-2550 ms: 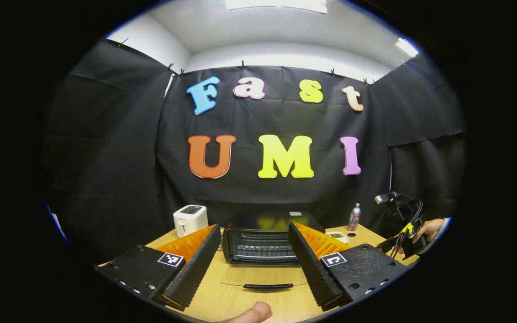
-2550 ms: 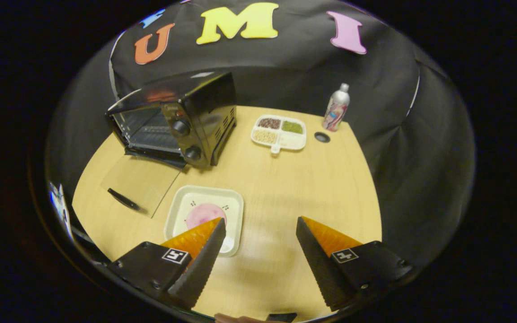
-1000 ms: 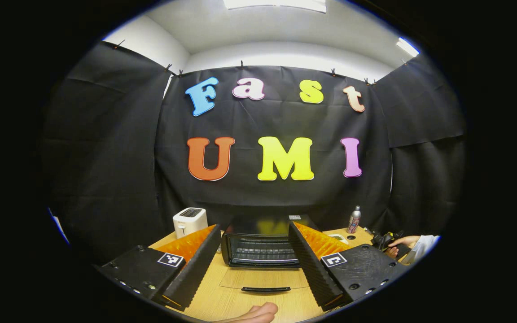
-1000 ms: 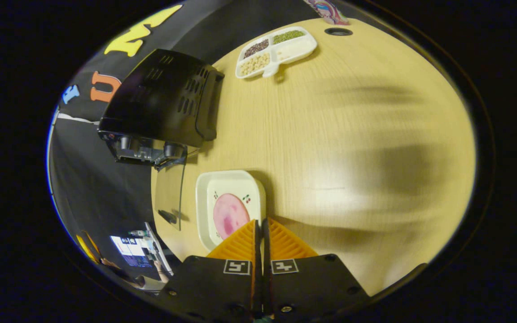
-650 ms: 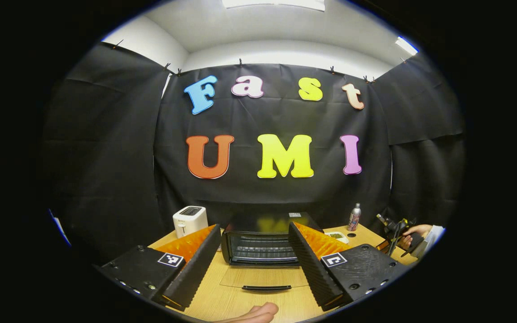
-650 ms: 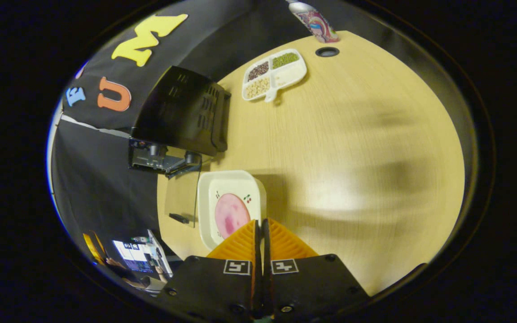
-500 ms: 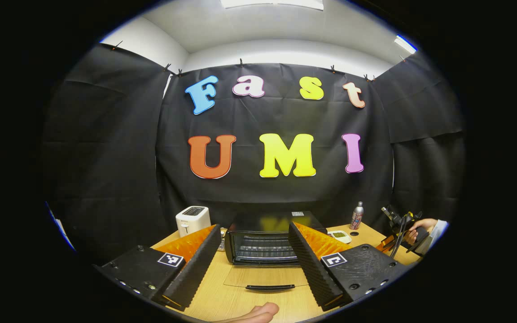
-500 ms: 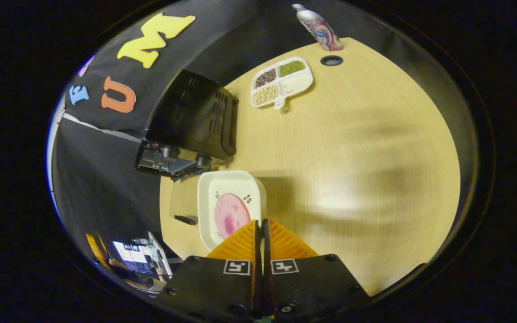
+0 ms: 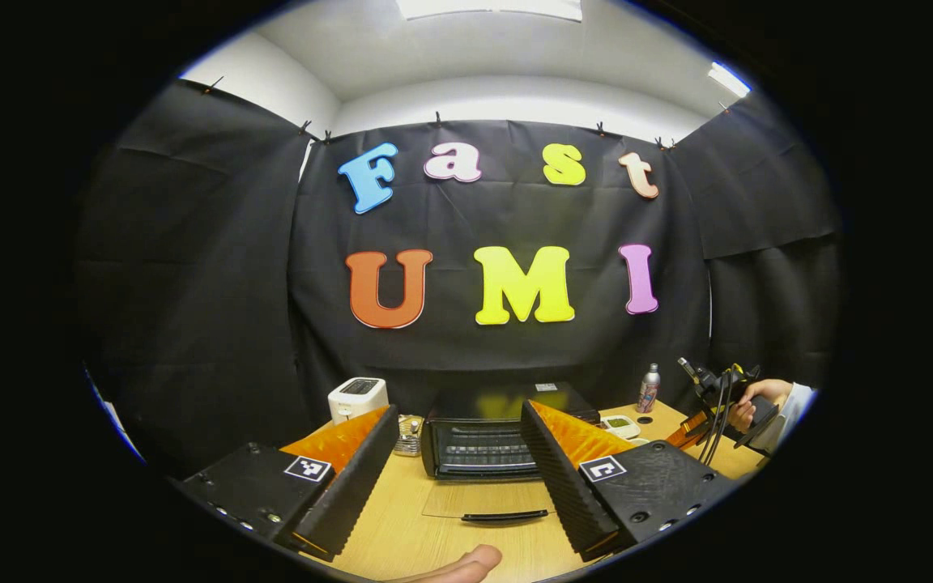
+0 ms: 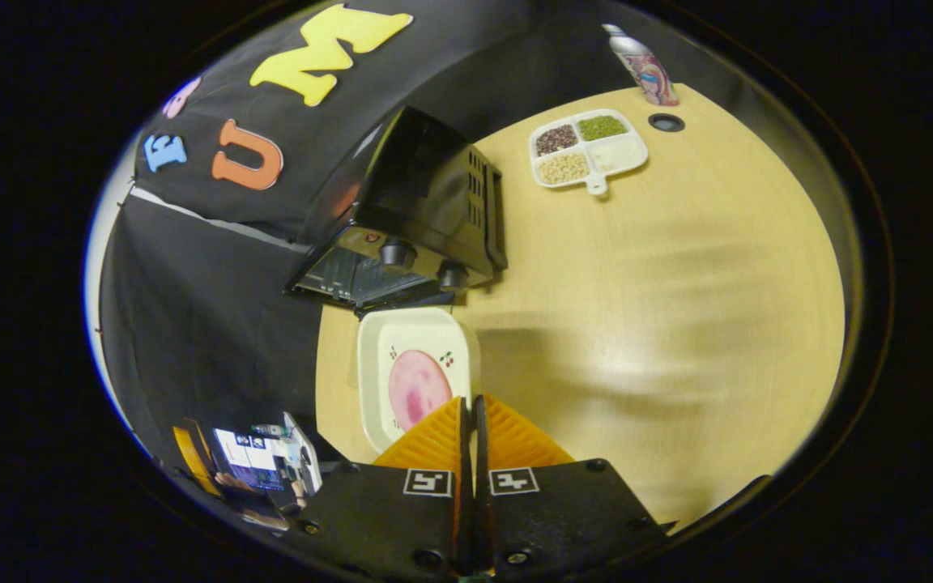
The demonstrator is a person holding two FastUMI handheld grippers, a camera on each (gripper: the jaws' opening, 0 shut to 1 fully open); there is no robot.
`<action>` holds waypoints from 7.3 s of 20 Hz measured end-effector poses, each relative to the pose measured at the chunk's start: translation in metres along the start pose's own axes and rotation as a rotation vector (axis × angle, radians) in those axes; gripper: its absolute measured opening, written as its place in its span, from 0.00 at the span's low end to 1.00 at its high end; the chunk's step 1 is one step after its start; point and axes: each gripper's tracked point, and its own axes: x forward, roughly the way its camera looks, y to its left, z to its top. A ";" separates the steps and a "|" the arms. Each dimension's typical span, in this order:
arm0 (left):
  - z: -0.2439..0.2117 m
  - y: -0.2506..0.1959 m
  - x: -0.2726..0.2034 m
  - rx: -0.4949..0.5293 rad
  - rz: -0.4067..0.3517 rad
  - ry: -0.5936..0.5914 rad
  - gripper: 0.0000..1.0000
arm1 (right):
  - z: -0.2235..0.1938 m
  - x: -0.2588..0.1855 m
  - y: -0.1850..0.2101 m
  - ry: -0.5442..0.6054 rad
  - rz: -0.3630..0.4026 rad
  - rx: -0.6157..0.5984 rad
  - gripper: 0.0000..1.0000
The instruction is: Open the electric oven with the left hand, put the food in, and close the electric oven.
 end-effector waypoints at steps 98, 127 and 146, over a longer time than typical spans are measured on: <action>-0.259 -0.035 0.052 -0.064 -0.144 0.530 0.96 | -0.001 -0.150 0.146 -1.285 -0.247 -0.617 0.95; -0.338 -0.082 0.056 -0.002 -0.180 0.796 0.96 | -0.011 -0.235 0.085 -1.341 -0.337 -0.589 0.96; -0.299 -0.080 0.063 -0.023 -0.196 0.748 0.97 | -0.009 -0.228 0.064 -1.310 -0.377 -0.543 0.96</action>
